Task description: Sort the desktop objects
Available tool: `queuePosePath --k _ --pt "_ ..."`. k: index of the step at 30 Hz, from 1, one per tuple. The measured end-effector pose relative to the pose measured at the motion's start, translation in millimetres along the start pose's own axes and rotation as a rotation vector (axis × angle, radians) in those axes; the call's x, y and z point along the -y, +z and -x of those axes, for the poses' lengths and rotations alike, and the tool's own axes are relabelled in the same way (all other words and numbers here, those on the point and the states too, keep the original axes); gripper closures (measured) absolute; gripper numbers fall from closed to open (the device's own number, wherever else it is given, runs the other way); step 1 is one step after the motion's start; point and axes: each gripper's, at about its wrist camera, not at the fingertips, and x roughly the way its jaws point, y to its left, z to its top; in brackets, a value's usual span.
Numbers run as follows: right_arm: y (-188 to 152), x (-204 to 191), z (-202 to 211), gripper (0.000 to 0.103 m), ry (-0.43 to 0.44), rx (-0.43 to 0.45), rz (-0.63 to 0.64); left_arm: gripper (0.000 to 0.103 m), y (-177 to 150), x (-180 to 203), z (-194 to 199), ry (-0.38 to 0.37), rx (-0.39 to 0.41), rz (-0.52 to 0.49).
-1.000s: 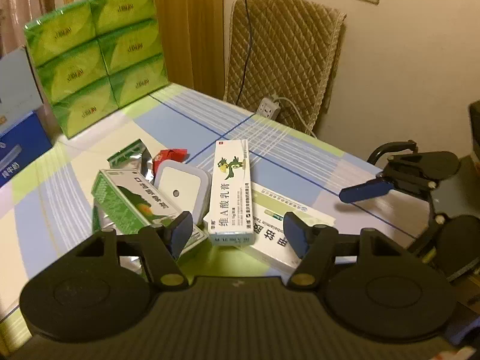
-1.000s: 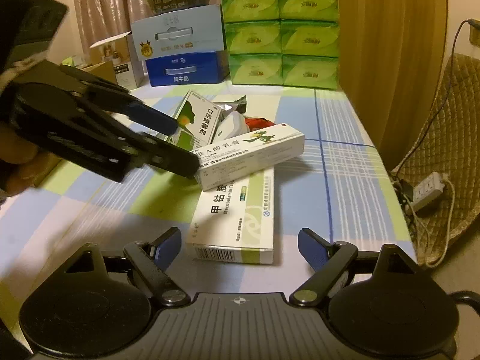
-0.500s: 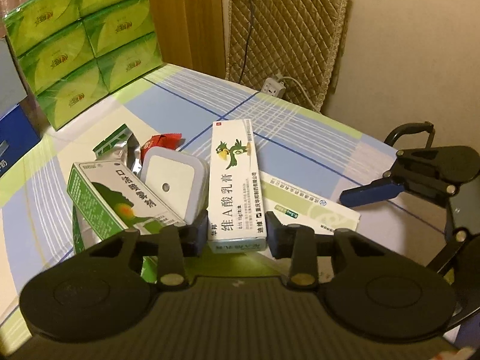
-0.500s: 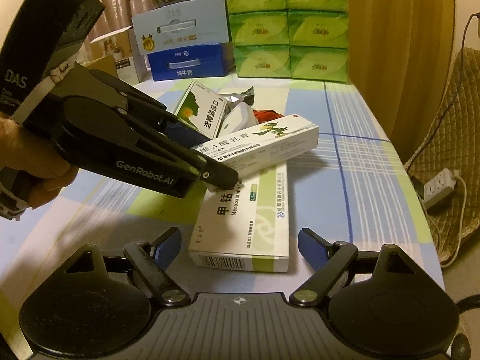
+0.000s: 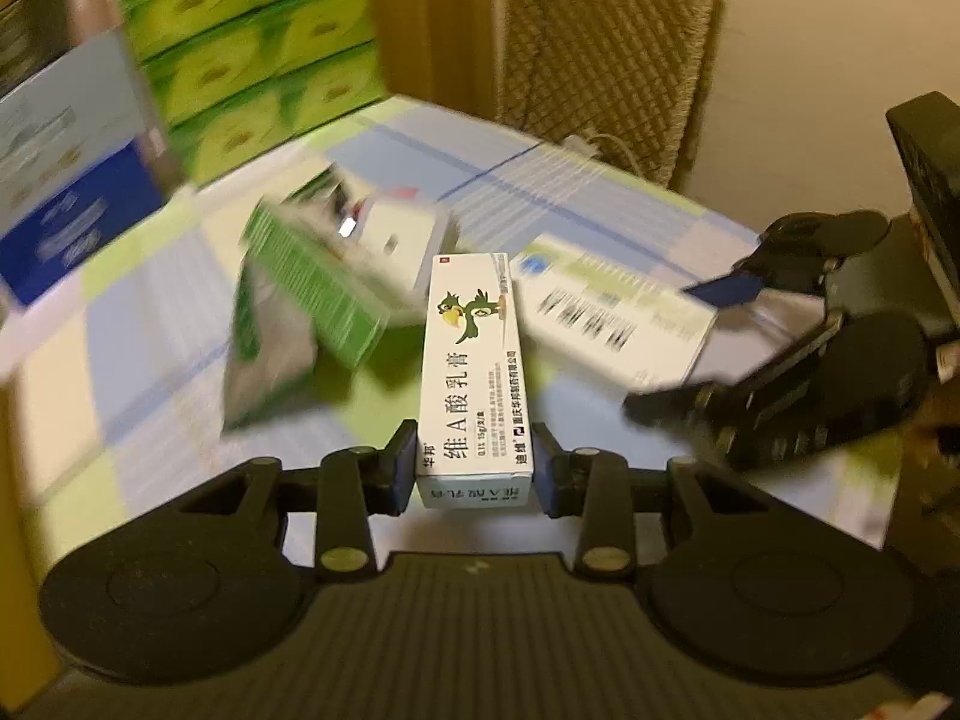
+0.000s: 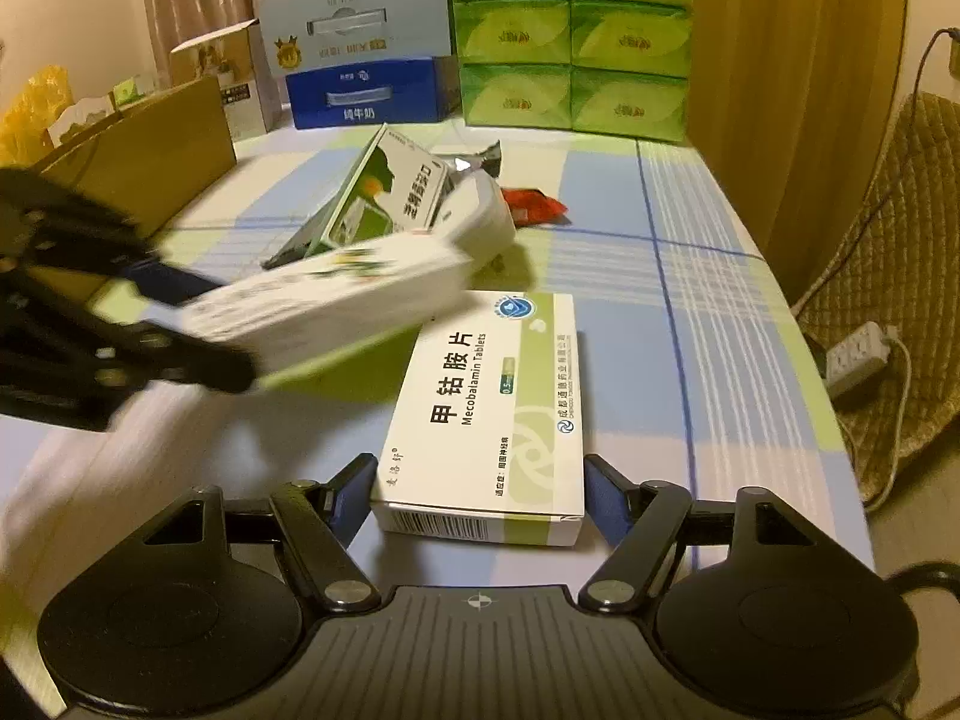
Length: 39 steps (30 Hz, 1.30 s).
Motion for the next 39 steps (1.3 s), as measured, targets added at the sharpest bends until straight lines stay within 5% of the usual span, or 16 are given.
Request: queuePosePath --k 12,31,36,39 --pt "-21 -20 26 0.033 0.020 -0.037 0.009 0.069 -54 -6 24 0.068 -0.045 0.150" --pt "-3 -21 2 0.021 -0.031 -0.028 -0.047 0.070 -50 -8 -2 0.073 -0.032 0.195" --pt "3 -30 -8 0.023 -0.051 -0.038 0.002 0.069 -48 -11 -7 0.072 -0.028 0.209" --pt "4 -32 -11 0.035 -0.073 -0.046 0.004 0.069 -46 -11 -9 0.075 -0.025 0.211"
